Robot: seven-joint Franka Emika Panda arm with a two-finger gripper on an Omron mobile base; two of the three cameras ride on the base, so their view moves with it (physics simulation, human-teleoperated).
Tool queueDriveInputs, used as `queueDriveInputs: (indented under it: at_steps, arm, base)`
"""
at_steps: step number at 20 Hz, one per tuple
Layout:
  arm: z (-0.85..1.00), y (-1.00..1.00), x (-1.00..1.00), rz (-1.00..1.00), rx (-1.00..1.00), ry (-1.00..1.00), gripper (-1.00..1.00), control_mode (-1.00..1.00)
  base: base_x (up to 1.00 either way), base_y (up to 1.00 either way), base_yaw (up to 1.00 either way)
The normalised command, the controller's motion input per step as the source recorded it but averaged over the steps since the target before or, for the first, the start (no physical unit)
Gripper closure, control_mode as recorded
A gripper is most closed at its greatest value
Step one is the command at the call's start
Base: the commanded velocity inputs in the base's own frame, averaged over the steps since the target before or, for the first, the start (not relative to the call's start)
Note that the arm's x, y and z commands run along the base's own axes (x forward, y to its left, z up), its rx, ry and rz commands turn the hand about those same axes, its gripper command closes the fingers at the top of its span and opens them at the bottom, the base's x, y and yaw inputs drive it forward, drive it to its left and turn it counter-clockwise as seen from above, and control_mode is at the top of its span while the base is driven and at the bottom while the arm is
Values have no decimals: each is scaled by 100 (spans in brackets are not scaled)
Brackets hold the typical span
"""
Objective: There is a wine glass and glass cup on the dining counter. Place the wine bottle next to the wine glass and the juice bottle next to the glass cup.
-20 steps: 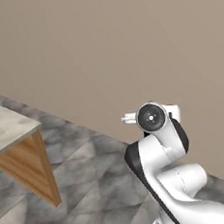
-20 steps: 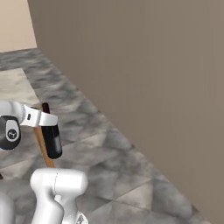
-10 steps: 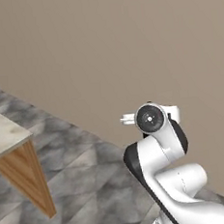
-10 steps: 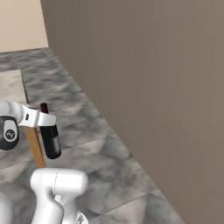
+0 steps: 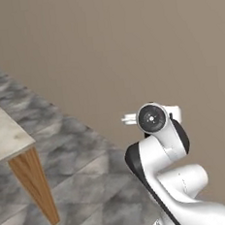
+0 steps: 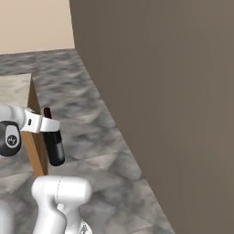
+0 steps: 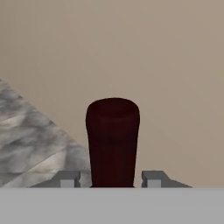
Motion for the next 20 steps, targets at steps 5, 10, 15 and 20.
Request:
queueDriveInputs:
  at_steps: [5, 10, 15, 20]
  arm:
    - [0, 0, 0, 0, 0, 0, 100, 100]
    - [0, 0, 0, 0, 0, 0, 100, 100]
    - [0, 0, 0, 0, 0, 0, 100, 100]
    - [0, 0, 0, 0, 0, 0, 100, 100]
  base:
    - [70, -19, 33]
    - [73, -23, 24]
    - [73, -27, 18]
    - [75, -25, 19]
